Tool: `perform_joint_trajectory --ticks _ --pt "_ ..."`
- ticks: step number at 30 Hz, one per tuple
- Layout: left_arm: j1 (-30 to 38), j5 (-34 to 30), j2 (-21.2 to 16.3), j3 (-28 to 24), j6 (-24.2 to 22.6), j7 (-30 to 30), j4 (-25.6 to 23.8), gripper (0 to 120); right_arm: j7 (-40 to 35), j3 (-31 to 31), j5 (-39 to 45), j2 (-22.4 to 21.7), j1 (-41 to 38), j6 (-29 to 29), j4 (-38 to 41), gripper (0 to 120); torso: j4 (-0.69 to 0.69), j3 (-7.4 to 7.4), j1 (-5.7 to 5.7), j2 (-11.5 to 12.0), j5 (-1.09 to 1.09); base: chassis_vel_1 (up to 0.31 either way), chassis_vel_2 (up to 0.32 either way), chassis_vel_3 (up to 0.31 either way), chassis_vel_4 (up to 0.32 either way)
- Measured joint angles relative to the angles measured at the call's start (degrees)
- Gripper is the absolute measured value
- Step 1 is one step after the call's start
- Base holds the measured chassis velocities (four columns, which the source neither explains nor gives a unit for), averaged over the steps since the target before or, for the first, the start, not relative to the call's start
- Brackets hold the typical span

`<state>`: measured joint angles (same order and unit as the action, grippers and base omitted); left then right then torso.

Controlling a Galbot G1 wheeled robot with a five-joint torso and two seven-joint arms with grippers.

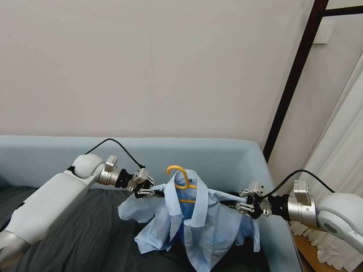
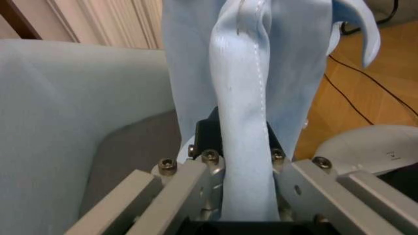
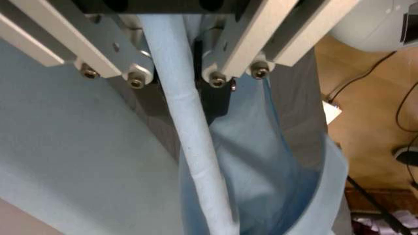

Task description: Pick up the clothes from the sofa and hang them on the clothes hanger.

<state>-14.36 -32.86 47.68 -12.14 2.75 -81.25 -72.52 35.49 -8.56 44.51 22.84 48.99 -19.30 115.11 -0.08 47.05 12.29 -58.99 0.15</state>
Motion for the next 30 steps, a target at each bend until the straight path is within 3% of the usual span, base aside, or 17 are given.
perform_joint_trajectory --ticks 12,20,22,23,27,30 --pt "1.4 0.8 0.9 -1.0 0.3 -1.1 1.5 3 2.9 -0.8 -4.3 0.7 0.8 3.7 -0.8 4 0.0 0.0 0.0 0.0 0.0 0.0 0.0 0.0 0.0" --pt "1.5 -0.9 0.4 -0.2 1.5 -0.8 2.3 36 1.5 -1.9 -3.5 1.3 2.3 4.7 -0.4 4 -0.01 0.0 0.0 0.0 -0.01 0.0 0.0 0.0 0.0" --pt "1.5 -1.2 0.2 0.1 1.6 -0.8 2.3 38 1.3 -1.9 -3.1 1.4 2.4 4.8 -0.4 4 -0.01 0.0 0.0 0.0 -0.01 0.0 0.0 0.0 0.0" --pt "1.5 -1.7 -0.4 0.8 1.7 -1.0 2.3 47 1.0 -1.9 -2.1 1.6 2.5 4.9 -0.5 4 -0.01 0.0 0.0 0.0 -0.01 0.0 0.0 0.0 0.0" --pt "1.5 -2.1 -1.5 1.9 1.7 -1.8 2.3 58 1.0 -1.9 -1.2 2.0 2.5 5.4 -0.9 4 0.0 0.0 0.0 0.0 -0.01 0.0 0.0 0.0 0.0" --pt "1.3 -2.8 -4.6 5.2 1.7 -3.9 2.3 73 1.2 -1.9 -0.1 2.4 2.3 6.1 -1.5 4 -0.01 0.0 0.0 0.0 -0.01 0.0 0.0 0.0 0.0"
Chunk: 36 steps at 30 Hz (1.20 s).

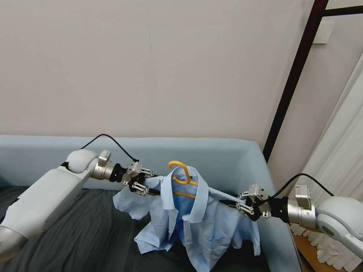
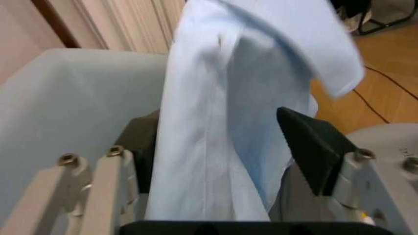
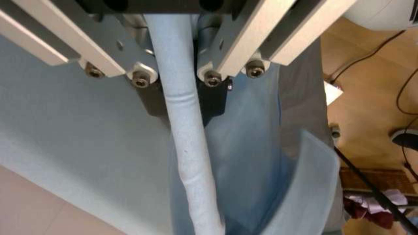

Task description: Pick up the clothes from the sofa and hang them on the clothes hanger.

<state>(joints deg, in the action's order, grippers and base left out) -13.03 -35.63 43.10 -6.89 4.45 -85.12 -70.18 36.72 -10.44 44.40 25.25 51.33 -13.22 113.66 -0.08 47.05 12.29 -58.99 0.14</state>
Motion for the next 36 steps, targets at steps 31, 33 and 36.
perform_joint_trajectory --ticks 31,33,36 --pt "-18.9 -13.0 -5.2 21.0 0.8 12.0 1.1 106 -14.6 -13.9 20.0 -8.1 3.1 -5.4 6.8 4 0.01 0.0 -0.01 0.0 0.01 0.0 0.0 0.0 0.0" --pt "-20.2 -14.3 -5.2 22.7 0.9 12.8 1.1 102 -16.1 -16.2 23.0 -9.6 4.3 -6.6 7.6 4 0.01 0.0 0.0 0.0 0.01 0.0 0.0 0.0 0.0" --pt "-22.4 -14.9 -5.7 24.8 1.8 12.9 1.1 100 -19.6 -18.2 29.6 -12.3 4.8 -7.9 9.4 3 0.0 0.0 0.0 0.0 0.01 0.0 0.0 0.0 0.0"
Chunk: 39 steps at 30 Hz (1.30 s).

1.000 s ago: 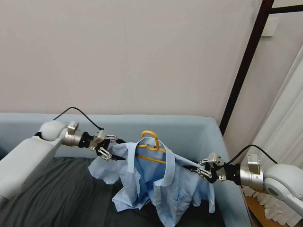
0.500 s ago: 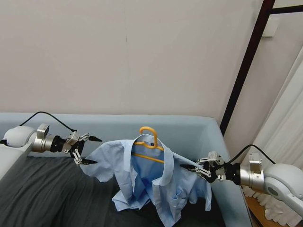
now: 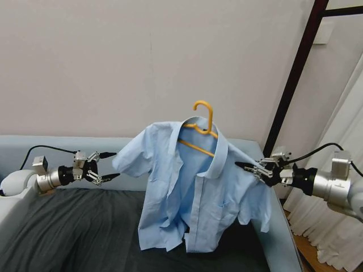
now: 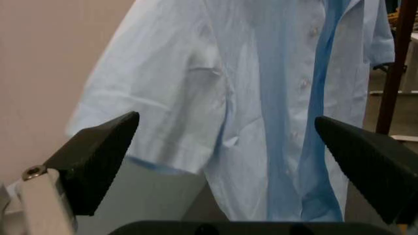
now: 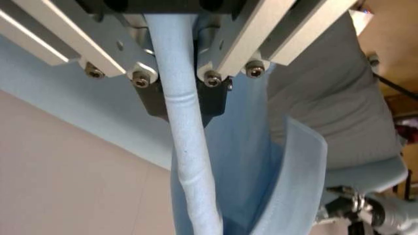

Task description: Pick up the clothes from the sofa and hang them on the clothes hanger.

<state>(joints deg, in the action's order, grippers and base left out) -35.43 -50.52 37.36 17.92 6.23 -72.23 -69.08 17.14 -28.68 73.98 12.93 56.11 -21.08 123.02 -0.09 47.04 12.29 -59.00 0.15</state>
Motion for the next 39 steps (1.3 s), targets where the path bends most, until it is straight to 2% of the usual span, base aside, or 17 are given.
perform_joint_trajectory --ticks 2,3,4,5,6,7,8,11,12,14,16,18,20,22,26,30,39 --pt "-0.8 0.0 -0.1 0.6 0.4 0.0 0.0 100 -3.2 -0.3 3.0 -0.8 -0.2 -0.7 1.1 3 0.01 0.0 0.0 0.0 0.0 0.0 0.0 0.0 0.0" --pt "-1.5 0.0 -0.1 1.0 0.7 0.0 -0.1 100 -8.8 -0.7 7.2 -1.6 -0.7 -1.7 2.9 3 0.02 0.0 0.0 0.0 0.0 0.0 0.0 0.0 0.0" --pt "-1.8 0.0 0.0 1.1 0.8 0.0 -0.1 100 -10.8 -0.8 8.5 -1.8 -1.0 -2.1 3.4 3 0.03 0.0 0.0 0.0 0.0 0.0 0.0 0.0 0.0" --pt "-2.5 0.2 0.4 1.4 1.3 0.0 -0.4 100 -18.9 -1.6 13.9 -2.6 -2.1 -3.6 5.6 3 0.03 0.0 0.0 0.0 -0.02 0.0 0.0 0.0 0.0" --pt "-2.8 0.3 0.8 1.5 1.6 0.0 -0.5 100 -23.4 -2.1 16.4 -2.9 -2.7 -4.1 6.7 3 0.02 0.0 0.0 0.0 -0.02 0.0 0.0 0.0 0.0" --pt "-3.0 0.5 1.1 1.5 1.8 0.0 -0.6 100 -26.6 -2.4 17.9 -3.2 -3.1 -4.3 7.2 3 0.01 0.0 0.0 0.0 -0.02 0.0 0.0 0.0 0.0" --pt "-3.0 0.5 1.1 1.5 1.8 0.0 -0.6 100 -26.6 -2.4 17.9 -3.2 -3.1 -4.3 7.2 3 0.01 0.0 0.0 0.0 -0.02 0.0 0.0 0.0 0.0" --pt "-3.6 1.3 2.6 1.6 2.4 0.0 -0.7 100 -40.3 -3.8 23.0 -3.6 -4.1 -4.5 8.6 3 0.0 0.0 0.0 0.0 0.0 0.0 0.0 0.0 0.0" --pt "-3.6 1.3 2.6 1.6 2.4 0.0 -0.7 100 -40.3 -3.8 23.0 -3.6 -4.1 -4.5 8.6 3 0.0 0.0 0.0 0.0 0.0 0.0 0.0 0.0 0.0" --pt "-3.9 1.7 3.2 1.6 2.7 0.0 -0.8 100 -44.9 -4.5 24.7 -3.7 -4.7 -4.7 8.6 3 0.0 0.0 0.0 0.0 0.01 0.0 0.0 0.0 0.0" --pt "-4.1 2.8 4.4 1.5 3.3 0.0 -0.8 100 -53.6 -7.1 28.0 -5.0 -5.5 -5.9 7.3 3 0.01 0.0 0.0 0.0 0.01 0.0 0.0 0.0 0.0" --pt "-4.1 2.9 4.6 1.4 3.3 0.0 -0.8 100 -55.3 -7.8 28.8 -5.4 -5.6 -6.2 7.1 3 0.01 0.0 0.0 0.0 0.01 0.0 0.0 0.0 0.0" --pt "-3.8 3.4 5.2 1.1 3.4 0.0 -0.8 100 -60.7 -10.9 30.8 -7.6 -5.9 -7.5 5.5 3 0.0 0.0 0.0 0.0 0.0 0.0 0.0 0.0 0.0" --pt "-3.8 3.5 5.3 1.1 3.4 0.0 -0.8 100 -61.1 -11.4 30.9 -8.0 -5.9 -7.6 5.2 3 -0.01 0.0 0.0 0.0 0.01 0.0 0.0 0.0 0.0" --pt "-3.7 4.0 5.6 1.0 3.5 -0.1 -0.9 100 -64.6 -16.0 31.2 -12.5 -6.2 -9.0 1.2 3 0.01 0.0 0.0 0.0 0.01 0.0 0.0 0.0 0.0" --pt "-3.7 4.3 5.7 1.1 3.7 -0.1 -1.1 100 -66.7 -17.9 32.4 -15.4 -6.2 -9.7 -1.8 3 0.0 0.0 0.0 0.0 0.0 0.0 0.0 0.0 0.0" --pt "-2.8 4.3 5.8 0.0 4.4 -0.3 -1.1 100 -67.3 -17.1 31.7 -18.5 -5.9 -9.8 -7.8 3 0.01 0.0 0.0 0.0 0.0 0.0 0.0 0.0 0.0"
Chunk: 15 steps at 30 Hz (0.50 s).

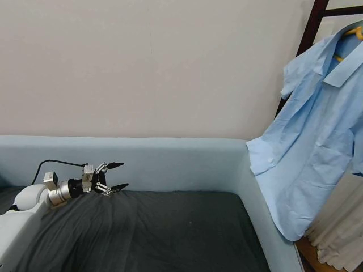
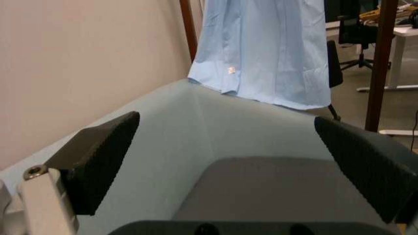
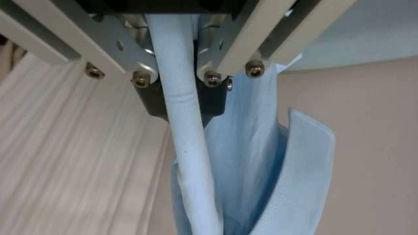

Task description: Pick up the clothes from the sofa and hang them on the clothes hanger.

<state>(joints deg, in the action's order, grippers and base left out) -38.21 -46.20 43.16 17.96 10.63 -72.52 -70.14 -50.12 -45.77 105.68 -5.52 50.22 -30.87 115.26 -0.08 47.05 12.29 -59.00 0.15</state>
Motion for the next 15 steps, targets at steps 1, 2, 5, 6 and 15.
perform_joint_trajectory --ticks 1,2,5,6,15 --pt "0.1 0.0 0.0 -0.2 0.1 0.0 0.1 100 0.0 0.4 -0.2 -0.2 0.0 0.0 -0.6 3 0.0 0.0 0.0 0.0 0.0 0.0 0.0 0.0 0.0" --pt "0.3 0.0 0.0 -0.4 0.2 0.0 0.2 100 0.2 1.1 -0.5 -0.4 0.1 0.2 -1.8 3 0.0 0.0 0.0 0.0 0.0 0.0 0.0 0.0 0.0" --pt "0.9 0.0 0.0 -1.1 0.2 0.0 0.5 100 1.9 2.4 -1.0 -0.9 0.1 0.7 -4.2 3 0.0 0.0 0.0 0.0 0.01 0.0 0.0 0.0 0.0" --pt "0.9 0.0 0.0 -1.1 0.2 0.0 0.5 100 1.9 2.4 -1.0 -0.9 0.1 0.7 -4.2 3 0.0 0.0 0.0 0.0 0.01 0.0 0.0 0.0 0.0" --pt "0.8 0.0 -0.3 -1.3 0.4 -0.1 0.7 100 12.2 4.0 -6.5 -1.4 1.8 3.9 -9.9 3 0.02 0.0 0.0 0.0 0.01 0.0 0.0 0.0 0.0"
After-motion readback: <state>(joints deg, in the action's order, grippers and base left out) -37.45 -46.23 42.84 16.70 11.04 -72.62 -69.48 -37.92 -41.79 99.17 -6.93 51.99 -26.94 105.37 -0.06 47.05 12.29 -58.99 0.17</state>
